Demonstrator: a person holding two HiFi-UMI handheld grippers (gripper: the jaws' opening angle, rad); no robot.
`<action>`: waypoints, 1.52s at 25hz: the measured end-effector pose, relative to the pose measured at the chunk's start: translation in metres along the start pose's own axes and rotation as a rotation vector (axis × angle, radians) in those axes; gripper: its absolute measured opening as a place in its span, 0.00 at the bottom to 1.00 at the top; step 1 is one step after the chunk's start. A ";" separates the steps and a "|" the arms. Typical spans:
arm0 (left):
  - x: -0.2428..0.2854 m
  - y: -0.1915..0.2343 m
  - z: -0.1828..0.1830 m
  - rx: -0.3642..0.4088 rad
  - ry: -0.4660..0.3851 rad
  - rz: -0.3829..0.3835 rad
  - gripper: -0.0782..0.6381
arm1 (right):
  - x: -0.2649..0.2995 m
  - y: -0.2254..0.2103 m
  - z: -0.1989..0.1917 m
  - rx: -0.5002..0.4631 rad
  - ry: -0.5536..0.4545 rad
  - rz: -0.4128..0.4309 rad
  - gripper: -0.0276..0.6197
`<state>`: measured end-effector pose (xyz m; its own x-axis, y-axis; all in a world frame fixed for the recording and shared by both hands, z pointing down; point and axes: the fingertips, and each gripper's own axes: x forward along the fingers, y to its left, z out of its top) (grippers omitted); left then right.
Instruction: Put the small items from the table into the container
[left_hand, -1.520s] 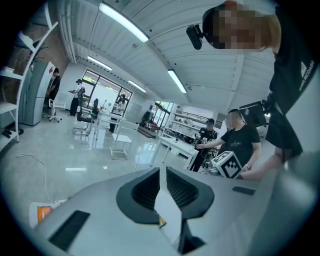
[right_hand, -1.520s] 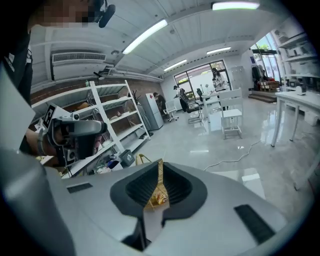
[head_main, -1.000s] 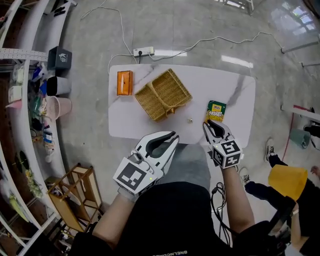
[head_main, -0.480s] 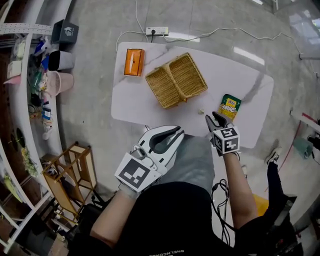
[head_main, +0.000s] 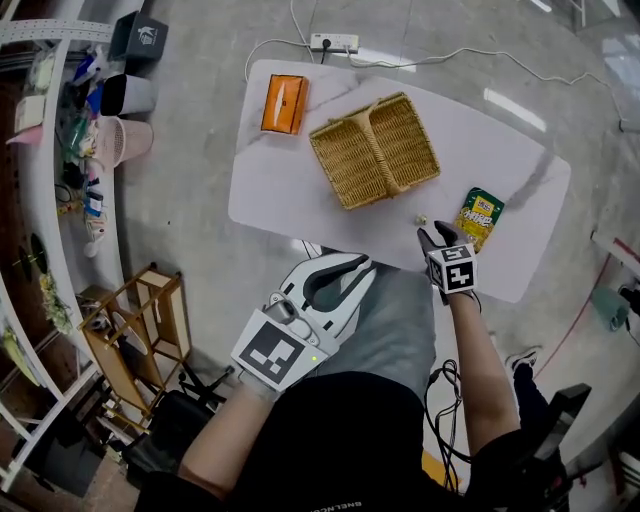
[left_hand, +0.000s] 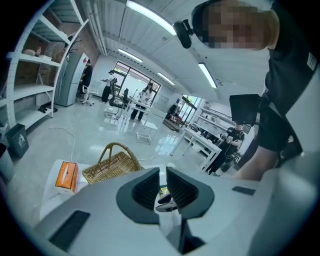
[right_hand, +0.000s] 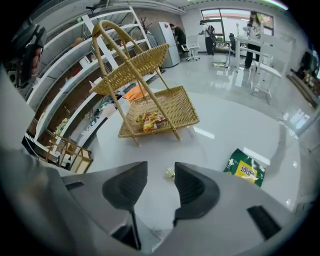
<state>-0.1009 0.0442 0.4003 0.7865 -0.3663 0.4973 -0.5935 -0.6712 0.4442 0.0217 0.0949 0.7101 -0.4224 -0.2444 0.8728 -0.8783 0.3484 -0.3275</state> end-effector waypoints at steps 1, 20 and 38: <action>-0.001 0.002 -0.002 -0.003 0.001 0.003 0.17 | 0.005 0.000 -0.004 0.002 0.012 -0.002 0.28; -0.001 0.028 -0.030 -0.073 0.019 0.039 0.17 | 0.073 -0.021 -0.044 -0.026 0.175 -0.062 0.29; 0.003 0.029 -0.027 -0.092 0.024 0.038 0.17 | 0.073 -0.023 -0.035 -0.007 0.159 -0.051 0.23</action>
<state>-0.1204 0.0414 0.4351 0.7594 -0.3741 0.5323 -0.6369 -0.5944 0.4909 0.0183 0.1005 0.7942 -0.3358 -0.1163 0.9347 -0.8960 0.3454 -0.2790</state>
